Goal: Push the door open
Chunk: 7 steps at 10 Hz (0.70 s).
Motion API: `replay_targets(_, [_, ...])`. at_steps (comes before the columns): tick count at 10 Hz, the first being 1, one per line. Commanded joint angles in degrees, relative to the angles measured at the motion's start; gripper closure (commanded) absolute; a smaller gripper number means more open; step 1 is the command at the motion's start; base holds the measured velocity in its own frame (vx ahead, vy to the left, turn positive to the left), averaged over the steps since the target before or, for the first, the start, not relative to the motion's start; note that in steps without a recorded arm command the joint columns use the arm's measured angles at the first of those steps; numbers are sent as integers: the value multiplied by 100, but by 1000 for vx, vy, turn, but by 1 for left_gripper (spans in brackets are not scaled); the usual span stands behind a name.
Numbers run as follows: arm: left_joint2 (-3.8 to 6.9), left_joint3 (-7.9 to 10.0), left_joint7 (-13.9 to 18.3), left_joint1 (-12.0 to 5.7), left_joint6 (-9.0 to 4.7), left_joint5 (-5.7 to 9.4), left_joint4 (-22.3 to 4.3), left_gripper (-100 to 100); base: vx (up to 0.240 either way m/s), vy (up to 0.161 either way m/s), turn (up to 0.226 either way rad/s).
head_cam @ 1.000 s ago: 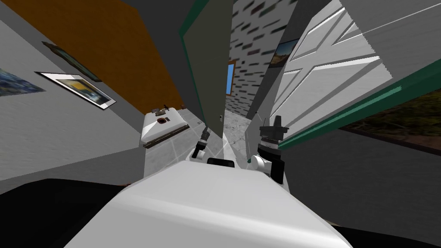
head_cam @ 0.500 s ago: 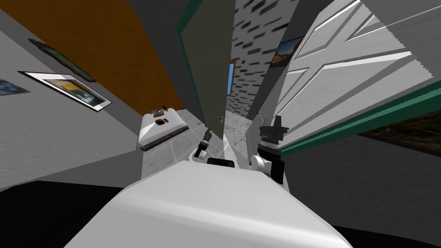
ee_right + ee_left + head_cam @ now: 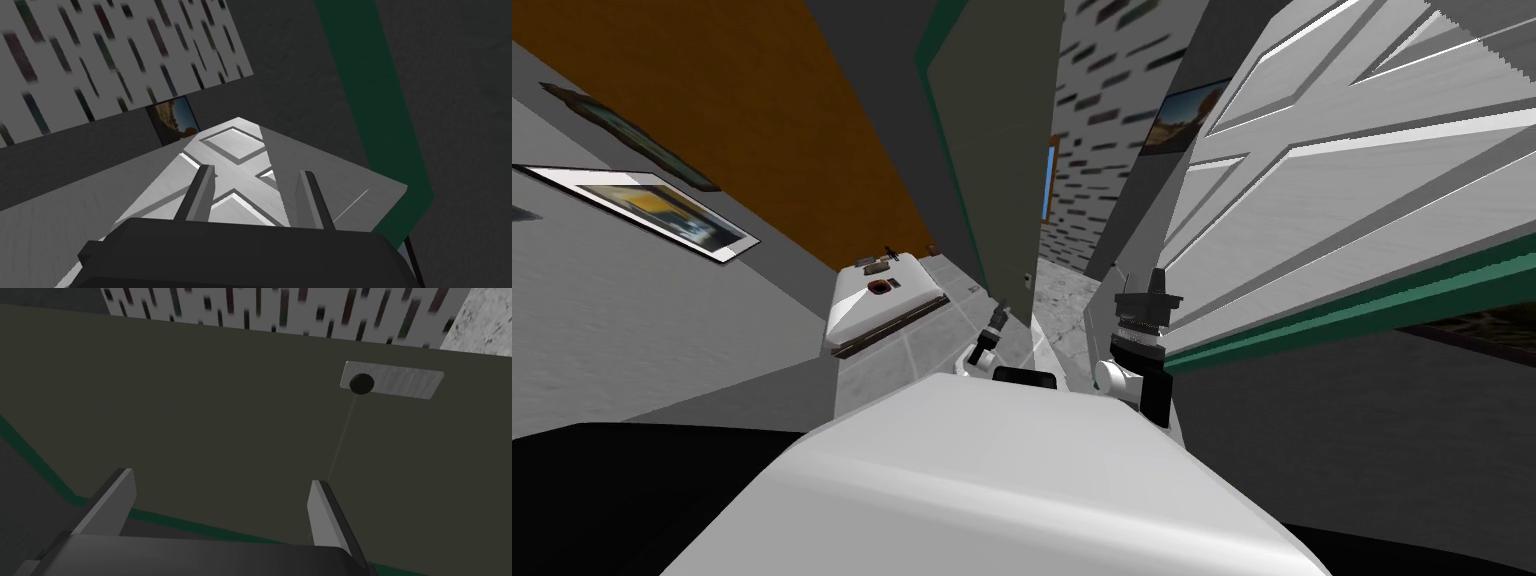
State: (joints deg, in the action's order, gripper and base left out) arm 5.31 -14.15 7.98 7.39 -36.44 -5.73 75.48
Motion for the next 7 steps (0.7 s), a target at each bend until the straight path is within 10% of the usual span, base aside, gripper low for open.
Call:
replay_targets(1, [-2,-55,29,-93,-54,-28,-218,-100,83,57,-24])
replay_targets(7, [-42,-244,113,-458,-271,-128,-1065,-100,98,55,-22])
